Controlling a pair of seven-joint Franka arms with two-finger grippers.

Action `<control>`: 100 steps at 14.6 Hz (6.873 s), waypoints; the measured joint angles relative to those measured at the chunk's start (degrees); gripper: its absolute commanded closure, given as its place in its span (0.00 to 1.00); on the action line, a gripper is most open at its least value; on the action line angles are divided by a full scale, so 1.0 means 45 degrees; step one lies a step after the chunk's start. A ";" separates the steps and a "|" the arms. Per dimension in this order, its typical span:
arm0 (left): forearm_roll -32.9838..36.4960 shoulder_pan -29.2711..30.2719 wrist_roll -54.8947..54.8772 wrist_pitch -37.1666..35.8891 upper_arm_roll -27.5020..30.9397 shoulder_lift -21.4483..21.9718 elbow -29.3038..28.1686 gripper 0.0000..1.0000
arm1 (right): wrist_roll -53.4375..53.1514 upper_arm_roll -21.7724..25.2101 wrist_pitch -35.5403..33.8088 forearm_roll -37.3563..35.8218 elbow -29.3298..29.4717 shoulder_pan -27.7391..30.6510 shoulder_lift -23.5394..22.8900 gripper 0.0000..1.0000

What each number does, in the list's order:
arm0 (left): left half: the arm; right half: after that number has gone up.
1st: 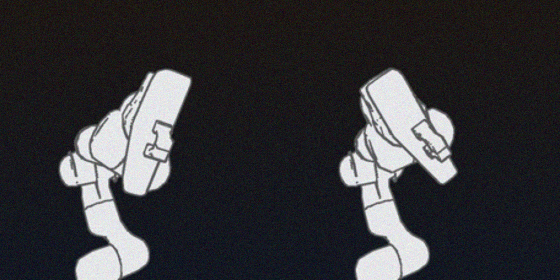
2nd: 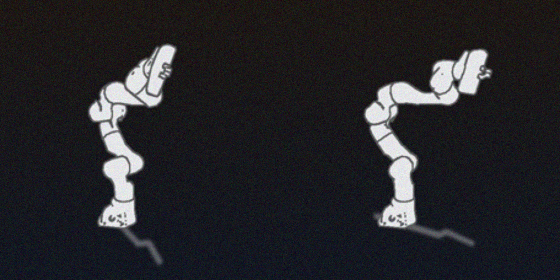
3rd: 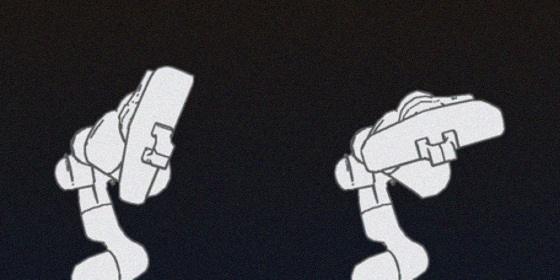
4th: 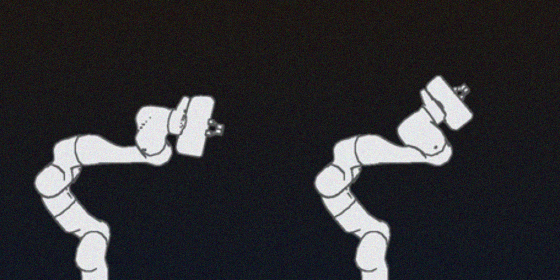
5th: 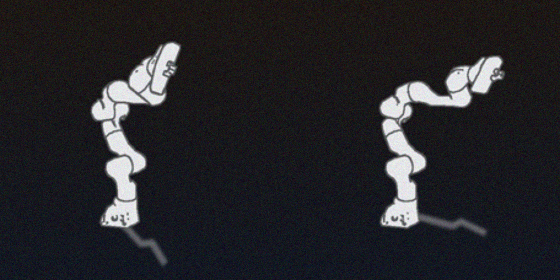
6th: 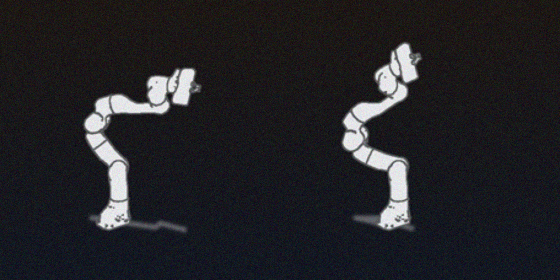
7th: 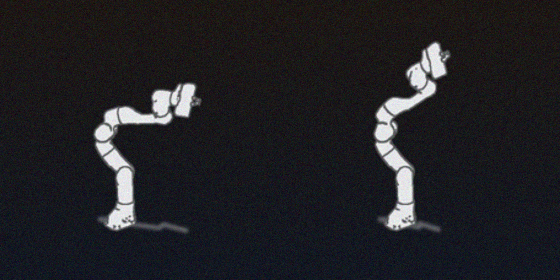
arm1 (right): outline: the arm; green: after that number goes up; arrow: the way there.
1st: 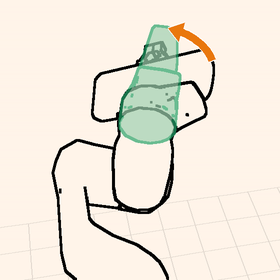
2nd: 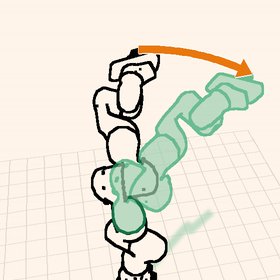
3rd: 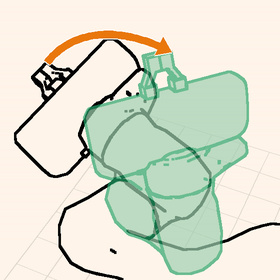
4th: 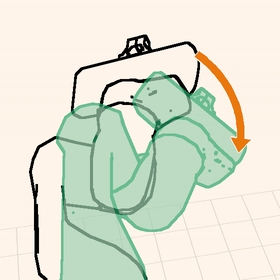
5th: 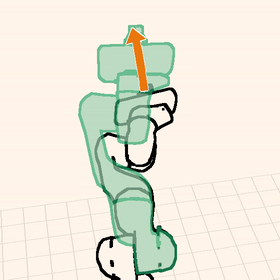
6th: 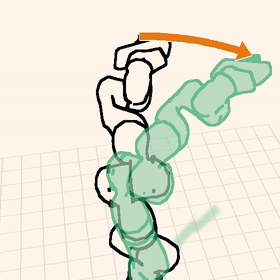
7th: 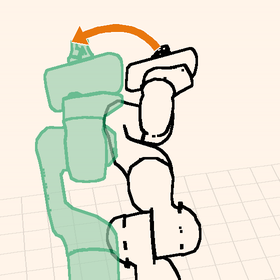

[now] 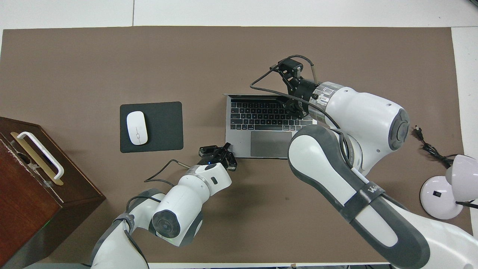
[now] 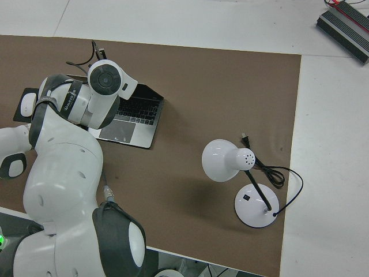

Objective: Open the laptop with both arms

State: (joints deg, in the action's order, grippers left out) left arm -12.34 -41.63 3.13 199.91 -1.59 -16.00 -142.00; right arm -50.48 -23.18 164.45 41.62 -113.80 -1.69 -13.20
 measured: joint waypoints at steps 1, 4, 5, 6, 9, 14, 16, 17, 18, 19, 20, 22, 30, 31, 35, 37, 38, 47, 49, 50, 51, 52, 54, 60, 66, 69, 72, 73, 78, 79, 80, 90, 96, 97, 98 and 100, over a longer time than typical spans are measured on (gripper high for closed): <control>0.0000 0.0000 -0.0003 0.0000 0.0000 -0.0001 0.0000 1.00 | 0.0011 0.0000 0.0000 -0.0002 0.0139 0.0004 -0.0003 0.00; 0.0000 0.0000 -0.0009 0.0004 0.0000 -0.0002 0.0000 1.00 | 0.0565 0.0003 0.0000 -0.0004 0.0405 0.0085 -0.0007 0.00; 0.0000 0.0000 -0.0011 0.0005 0.0000 -0.0003 0.0000 1.00 | 0.0763 0.0022 0.0000 -0.0004 0.0446 0.0135 -0.0014 0.00; 0.0000 0.0000 -0.0013 0.0005 0.0000 -0.0003 0.0000 1.00 | 0.0877 0.0082 0.0000 -0.0004 0.0492 0.0153 -0.0021 0.00; 0.0000 0.0000 -0.0018 0.0006 0.0000 -0.0003 0.0000 1.00 | 0.0914 0.0175 0.0000 -0.0004 0.0739 0.0166 -0.0104 0.00; 0.0000 0.0000 -0.0022 0.0008 0.0000 -0.0004 0.0000 1.00 | 0.0921 0.0274 -0.0002 -0.0004 0.1039 0.0200 -0.0300 0.00; 0.0000 0.0000 -0.0023 0.0008 0.0000 -0.0004 0.0000 1.00 | 0.0921 0.0275 -0.0118 -0.0004 0.1076 0.0205 -0.0318 0.00; 0.0000 0.0000 -0.0024 0.0008 0.0000 -0.0004 0.0000 1.00 | 0.0921 0.0276 -0.0394 -0.0004 0.1127 0.0205 -0.0316 0.00; 0.0000 0.0000 -0.0025 0.0008 0.0000 -0.0004 0.0000 1.00 | 0.0921 0.0293 -0.0854 -0.0005 0.1213 0.0204 -0.0291 0.00; 0.0000 0.0000 -0.0026 0.0010 0.0000 -0.0004 0.0000 1.00 | 0.0921 0.0362 -0.1508 -0.0007 0.1290 0.0203 -0.0177 0.00; 0.0000 0.0000 -0.0027 0.0011 0.0000 -0.0004 0.0000 1.00 | 0.0921 0.0495 -0.2298 -0.0008 0.1334 0.0204 0.0024 0.00; 0.0000 0.0000 -0.0031 0.0011 -0.0001 -0.0004 0.0000 1.00 | 0.0921 0.0842 -0.3914 -0.0071 0.1348 0.0213 0.0571 0.00; -0.0002 0.0013 -0.0032 0.0012 0.0010 -0.0049 0.0078 1.00 | 0.1425 0.1332 -1.0011 -0.6190 0.1464 0.0282 0.2092 0.00; -0.0004 0.0026 -0.0001 0.0012 0.0017 -0.0124 0.0196 1.00 | 0.1967 0.1346 -1.0564 -0.6516 0.1472 0.0283 0.2267 0.00; -0.0011 0.0049 0.0281 0.0008 0.0026 -0.0232 0.0632 1.00 | 0.4616 0.1527 -1.1601 -0.7596 0.1457 0.0475 0.2768 0.00; -0.0024 0.0128 0.0446 -0.0233 0.0026 -0.0077 0.0771 1.00 | 0.6238 0.1814 -1.1824 -0.7979 0.1431 0.0605 0.2872 0.00; -0.0027 0.0198 0.0494 -0.0630 0.0038 0.0123 0.0844 1.00 | 0.6858 0.1972 -1.1854 -0.8232 0.1430 0.0629 0.2882 0.00; -0.0038 0.1491 0.0538 -0.7584 0.0110 0.3262 0.2159 1.00 | 0.9612 0.3013 -1.3252 -0.8493 0.1435 0.0629 0.3637 0.00; -0.0036 0.1879 0.0532 -0.9347 0.0141 0.3764 0.2828 1.00 | 0.9613 0.3005 -1.3859 -0.8493 0.1406 0.0626 0.4028 0.00; -0.0016 0.2108 0.0516 -1.0197 0.0147 0.3995 0.3136 1.00 | 0.9613 0.2997 -1.3987 -0.8493 0.1361 0.0625 0.4170 0.00; 0.0076 0.2364 0.0494 -1.1138 0.0155 0.4246 0.3467 1.00 | 0.9613 0.2993 -1.4019 -0.8493 0.1297 0.0624 0.4258 0.00; 0.0272 0.2666 0.0484 -1.2153 0.0158 0.4514 0.3842 1.00 | 0.9613 0.2993 -1.4019 -0.8493 0.1244 0.0624 0.4294 0.00; 0.0754 0.3341 0.0319 -1.4402 0.0169 0.5060 0.4720 1.00 | 0.9614 0.2994 -1.4018 -0.8493 0.1192 0.0625 0.4295 0.00; 0.1494 0.5506 -0.1951 -1.9189 0.0238 0.6165 0.6325 1.00 | 0.9615 0.2995 -1.3805 -0.8494 0.1167 0.0625 0.4292 0.00; 0.1766 0.7774 -0.3545 -2.1430 0.0270 0.6531 0.7068 0.00 | 0.9615 0.3016 -1.3768 -0.8494 0.1169 0.0628 0.4289 0.00; 0.1780 0.8563 -0.3631 -2.1744 0.0294 0.6532 0.7113 0.00 | 0.9615 0.3021 -1.3767 -0.8494 0.1169 0.0629 0.4286 0.00; 0.1808 0.9116 -0.3672 -2.2108 0.0394 0.6563 0.7158 0.00 | 0.9616 0.3118 -1.3761 -0.8494 0.1190 0.0631 0.4265 0.00; 0.1825 0.9195 -0.3672 -2.2165 0.0435 0.6579 0.7166 0.00 | 0.9617 0.3160 -1.3756 -0.8494 0.1195 0.0632 0.4259 0.00; 0.2258 0.9816 -0.3672 -2.2648 0.0544 0.6587 0.7735 0.00 | 0.9623 0.3294 -1.3703 -0.8494 0.1245 0.0633 0.4221 0.00; 0.2434 0.9815 -0.3668 -2.2686 0.0505 0.6567 0.7860 0.00 | 0.9623 0.3294 -1.3697 -0.8494 0.1271 0.0633 0.4206 0.00; 0.2461 0.9812 -0.3605 -2.2714 0.0435 0.6533 0.7958 0.00 | 0.9623 0.3294 -1.3695 -0.8494 0.1302 0.0633 0.4180 0.00; 0.2449 0.9680 -0.1459 -2.4109 -0.0302 0.5168 0.9615 0.00 | 0.9625 0.3293 -1.3683 -0.8494 0.1493 0.0805 0.4081 0.00; 0.2450 0.9681 -0.1441 -2.4368 -0.0293 0.5160 0.9706 0.00 | 0.9626 0.3279 -1.3683 -0.8495 0.1596 0.0811 0.3951 0.00; 0.2450 0.9682 -0.1439 -2.4432 -0.0289 0.5161 0.9741 0.00 | 0.9626 0.3280 -1.3683 -0.8494 0.1599 0.0814 0.3950 0.00; 0.2450 0.9682 -0.1437 -2.4538 -0.0284 0.5160 0.9763 0.00 | 0.9626 0.3281 -1.3683 -0.8494 0.1602 0.0815 0.3950 0.00; 0.2450 0.9682 -0.1436 -2.4649 -0.0282 0.5160 0.9787 0.00 | 0.9626 0.3281 -1.3683 -0.8495 0.1605 0.0816 0.3950 0.00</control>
State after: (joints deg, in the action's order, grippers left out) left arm -1.32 1.94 -3.34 89.00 -2.86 7.22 -97.96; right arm -7.16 -8.41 102.87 3.39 -106.58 1.98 4.58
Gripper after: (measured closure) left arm 0.000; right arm 0.000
